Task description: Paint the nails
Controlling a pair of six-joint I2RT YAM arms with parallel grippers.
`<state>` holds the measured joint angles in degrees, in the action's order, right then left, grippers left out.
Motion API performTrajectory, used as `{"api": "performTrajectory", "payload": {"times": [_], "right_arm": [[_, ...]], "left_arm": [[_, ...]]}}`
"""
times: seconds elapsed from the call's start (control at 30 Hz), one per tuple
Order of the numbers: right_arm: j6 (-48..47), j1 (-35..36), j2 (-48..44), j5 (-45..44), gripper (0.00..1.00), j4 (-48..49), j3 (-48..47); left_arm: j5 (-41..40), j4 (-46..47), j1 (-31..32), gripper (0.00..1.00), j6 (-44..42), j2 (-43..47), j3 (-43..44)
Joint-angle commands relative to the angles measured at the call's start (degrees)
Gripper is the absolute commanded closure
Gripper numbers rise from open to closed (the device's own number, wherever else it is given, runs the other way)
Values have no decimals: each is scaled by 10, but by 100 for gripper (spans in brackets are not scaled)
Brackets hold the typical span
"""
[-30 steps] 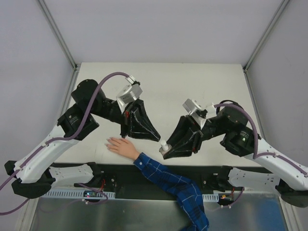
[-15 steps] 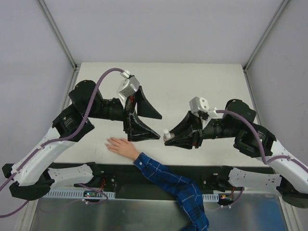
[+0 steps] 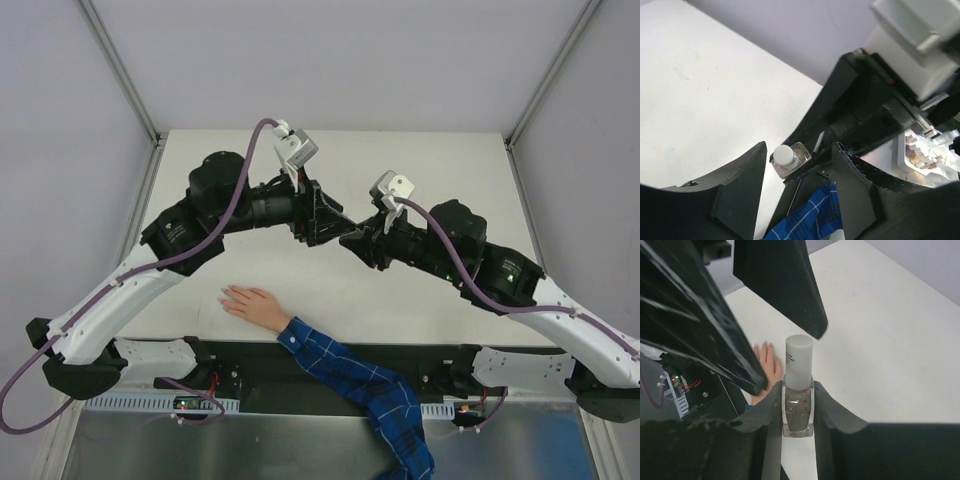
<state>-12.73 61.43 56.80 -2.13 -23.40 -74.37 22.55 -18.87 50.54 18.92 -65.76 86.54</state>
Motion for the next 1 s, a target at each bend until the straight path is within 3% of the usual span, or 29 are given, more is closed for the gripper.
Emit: {"api": "performTrajectory", "payload": {"times": [0.0,0.1,0.23,0.27,0.37,0.47,0.53,0.6,0.63,0.67,0.7,0.73,0.77,0.87,0.97], "right_arm": [[-1,4,2,-66,100,34,-27],[1,4,0,-64,100,42,-19],[6,5,-8,-75,100,52,-10],[7,4,-12,-74,100,54,-6],[3,2,-27,-57,100,63,5],[-3,-15,-54,-8,100,70,26],[14,-63,-73,131,100,77,40],[37,-109,-81,313,100,127,51],[106,-144,-77,549,100,173,65],[174,-146,-70,645,100,245,75],[271,-131,-50,724,100,435,85],[367,-122,-43,731,100,494,96],[372,-111,-42,731,100,510,94],[346,-103,-49,703,100,488,96],[265,-108,-58,668,100,399,85]], "left_arm": [[-35,2,0,47,13,-26,25],[-33,2,1,49,16,-38,26],[5,3,2,71,23,-53,27],[18,4,2,86,21,-54,26],[95,14,0,100,10,-59,20],[187,49,0,100,-8,-48,-2],[237,80,0,100,-12,-34,-20],[311,134,1,100,-1,-25,-42],[325,153,1,100,9,-22,-47],[348,176,1,100,43,-21,-59],[358,237,0,100,63,-20,-65],[363,257,1,100,80,-21,-67],[370,272,2,100,103,-23,-67],[377,287,3,100,113,-27,-63],[358,274,2,98,110,-23,-61]]}}
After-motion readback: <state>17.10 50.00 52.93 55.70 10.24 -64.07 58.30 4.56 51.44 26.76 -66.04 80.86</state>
